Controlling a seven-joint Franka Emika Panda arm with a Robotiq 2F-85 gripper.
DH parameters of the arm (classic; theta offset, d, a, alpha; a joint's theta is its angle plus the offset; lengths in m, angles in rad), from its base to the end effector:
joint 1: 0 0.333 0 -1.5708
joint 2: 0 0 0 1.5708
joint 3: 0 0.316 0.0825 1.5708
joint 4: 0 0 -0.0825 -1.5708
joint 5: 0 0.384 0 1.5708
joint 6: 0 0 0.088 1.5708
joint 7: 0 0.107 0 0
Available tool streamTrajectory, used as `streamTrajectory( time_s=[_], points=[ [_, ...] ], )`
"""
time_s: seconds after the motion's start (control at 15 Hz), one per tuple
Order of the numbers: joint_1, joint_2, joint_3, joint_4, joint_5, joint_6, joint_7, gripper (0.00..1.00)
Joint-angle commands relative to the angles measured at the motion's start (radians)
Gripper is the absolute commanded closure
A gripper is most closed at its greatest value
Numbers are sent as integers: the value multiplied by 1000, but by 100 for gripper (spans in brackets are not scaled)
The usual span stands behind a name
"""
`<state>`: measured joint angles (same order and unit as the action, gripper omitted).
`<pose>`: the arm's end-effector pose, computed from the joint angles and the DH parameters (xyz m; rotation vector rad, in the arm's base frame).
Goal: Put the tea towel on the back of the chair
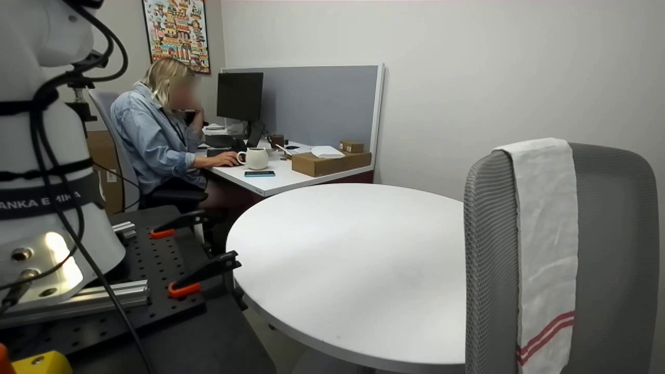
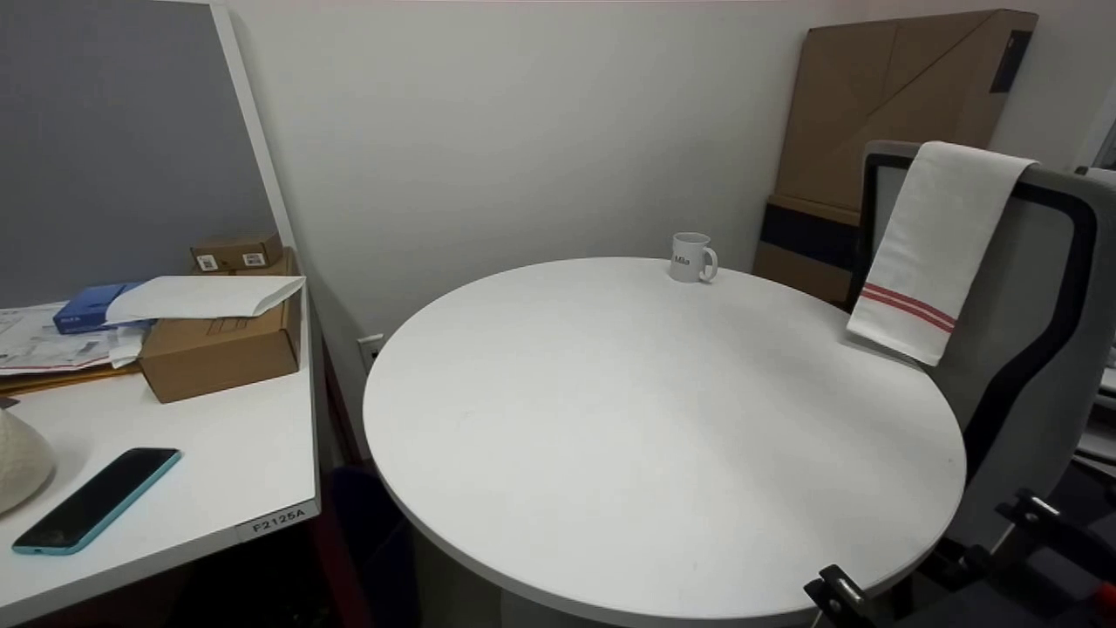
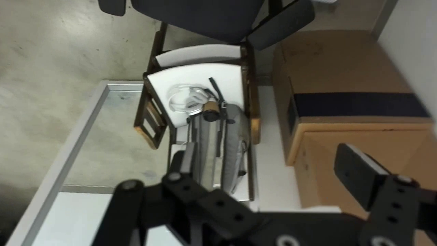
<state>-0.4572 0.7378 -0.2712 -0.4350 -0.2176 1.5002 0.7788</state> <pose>0.5812 -0.4027 0.6775 2.0295 -1.8179 0.5189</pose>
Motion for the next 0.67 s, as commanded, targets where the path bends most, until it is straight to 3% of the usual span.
streamTrajectory(
  time_s=[0.0,0.6],
  points=[
    [104,-21,36,-11,30,-14,-70,0],
    [360,24,150,-6,94,-45,-202,0]
  ],
)
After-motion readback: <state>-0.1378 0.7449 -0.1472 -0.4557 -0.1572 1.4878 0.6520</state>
